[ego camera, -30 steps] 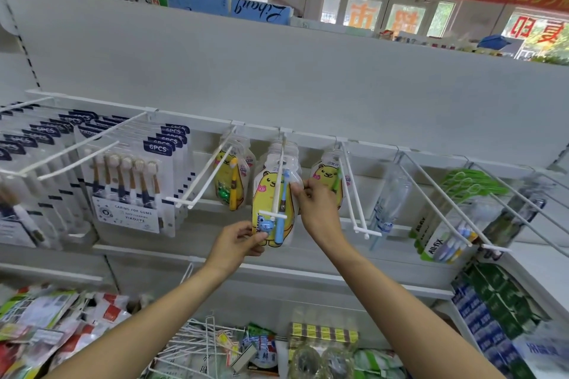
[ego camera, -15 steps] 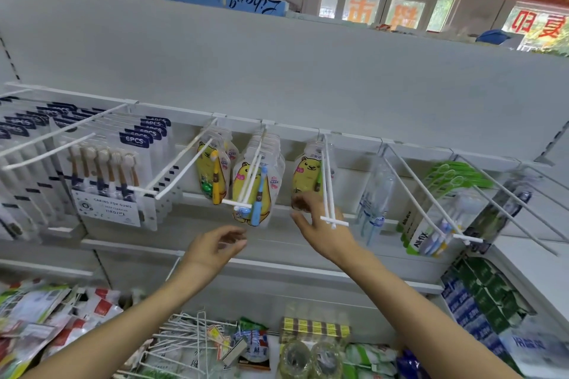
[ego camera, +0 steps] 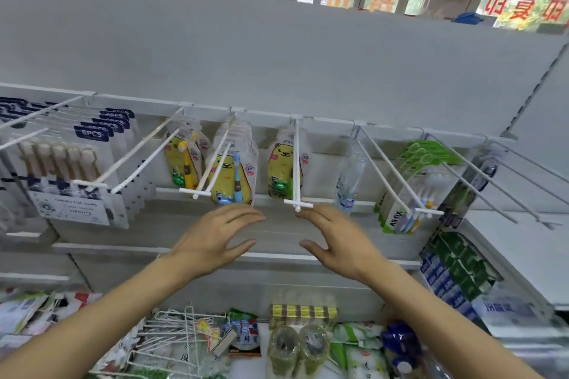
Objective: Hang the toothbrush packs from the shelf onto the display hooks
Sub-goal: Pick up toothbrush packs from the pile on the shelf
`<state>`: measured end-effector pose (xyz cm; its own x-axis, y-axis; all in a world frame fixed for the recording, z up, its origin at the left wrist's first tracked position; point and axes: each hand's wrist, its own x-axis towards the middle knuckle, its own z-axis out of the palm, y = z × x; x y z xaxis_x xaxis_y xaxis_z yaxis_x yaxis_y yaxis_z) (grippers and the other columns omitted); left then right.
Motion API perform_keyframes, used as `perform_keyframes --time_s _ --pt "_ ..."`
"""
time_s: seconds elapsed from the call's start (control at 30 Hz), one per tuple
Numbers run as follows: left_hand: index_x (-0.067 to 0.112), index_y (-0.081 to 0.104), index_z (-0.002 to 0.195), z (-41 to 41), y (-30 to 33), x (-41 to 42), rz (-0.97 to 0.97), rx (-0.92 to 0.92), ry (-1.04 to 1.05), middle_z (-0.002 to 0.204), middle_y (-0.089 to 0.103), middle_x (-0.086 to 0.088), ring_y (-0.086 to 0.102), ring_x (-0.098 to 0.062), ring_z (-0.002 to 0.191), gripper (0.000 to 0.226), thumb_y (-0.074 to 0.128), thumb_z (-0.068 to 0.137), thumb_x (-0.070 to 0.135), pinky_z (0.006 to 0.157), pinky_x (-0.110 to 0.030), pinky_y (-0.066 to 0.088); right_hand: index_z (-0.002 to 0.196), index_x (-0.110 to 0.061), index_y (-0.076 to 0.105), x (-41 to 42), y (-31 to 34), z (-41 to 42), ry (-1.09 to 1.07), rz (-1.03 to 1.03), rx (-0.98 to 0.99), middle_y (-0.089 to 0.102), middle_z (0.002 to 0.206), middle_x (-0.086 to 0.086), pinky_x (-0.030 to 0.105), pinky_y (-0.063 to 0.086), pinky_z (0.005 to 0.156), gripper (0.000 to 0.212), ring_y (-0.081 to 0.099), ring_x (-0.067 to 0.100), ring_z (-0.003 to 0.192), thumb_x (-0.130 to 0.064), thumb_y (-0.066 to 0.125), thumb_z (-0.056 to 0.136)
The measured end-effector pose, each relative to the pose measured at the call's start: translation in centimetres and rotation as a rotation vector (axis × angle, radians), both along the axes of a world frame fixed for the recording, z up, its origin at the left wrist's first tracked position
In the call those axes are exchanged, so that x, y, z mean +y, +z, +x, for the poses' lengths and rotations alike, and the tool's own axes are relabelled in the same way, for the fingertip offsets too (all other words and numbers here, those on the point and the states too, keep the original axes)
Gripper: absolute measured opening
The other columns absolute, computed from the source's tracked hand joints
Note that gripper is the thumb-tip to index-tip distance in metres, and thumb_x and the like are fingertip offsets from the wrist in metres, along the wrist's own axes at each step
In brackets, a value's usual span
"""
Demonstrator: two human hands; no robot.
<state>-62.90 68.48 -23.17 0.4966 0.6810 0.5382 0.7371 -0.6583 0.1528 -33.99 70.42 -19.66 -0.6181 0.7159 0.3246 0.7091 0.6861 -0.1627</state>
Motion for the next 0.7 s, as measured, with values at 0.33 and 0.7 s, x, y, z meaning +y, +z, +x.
perform_keyframes --time_s 0.33,0.7 --pt "0.032 0.039 0.148 4.1 1.2 0.8 -0.060 0.031 -0.193 0.150 0.043 0.014 0.035 -0.005 0.142 0.062 0.057 0.093 0.053 0.119 -0.033 0.030 0.150 -0.024 0.038 -5.2 0.3 3.9 -0.179 0.012 -0.007 0.044 0.151 -0.004 0.033 0.040 0.111 0.063 0.043 0.016 0.137 -0.052 0.054 0.095" --pt "0.028 0.055 0.136 12.3 1.5 1.1 -0.011 -0.068 -0.390 0.139 0.054 0.012 0.046 -0.009 0.133 0.051 0.064 0.091 0.049 0.109 -0.035 0.043 0.150 -0.022 0.037 -11.0 0.7 11.4 -0.368 0.057 -0.014 0.044 0.151 -0.005 0.035 0.042 0.111 0.065 0.044 0.015 0.137 -0.054 0.052 0.095"
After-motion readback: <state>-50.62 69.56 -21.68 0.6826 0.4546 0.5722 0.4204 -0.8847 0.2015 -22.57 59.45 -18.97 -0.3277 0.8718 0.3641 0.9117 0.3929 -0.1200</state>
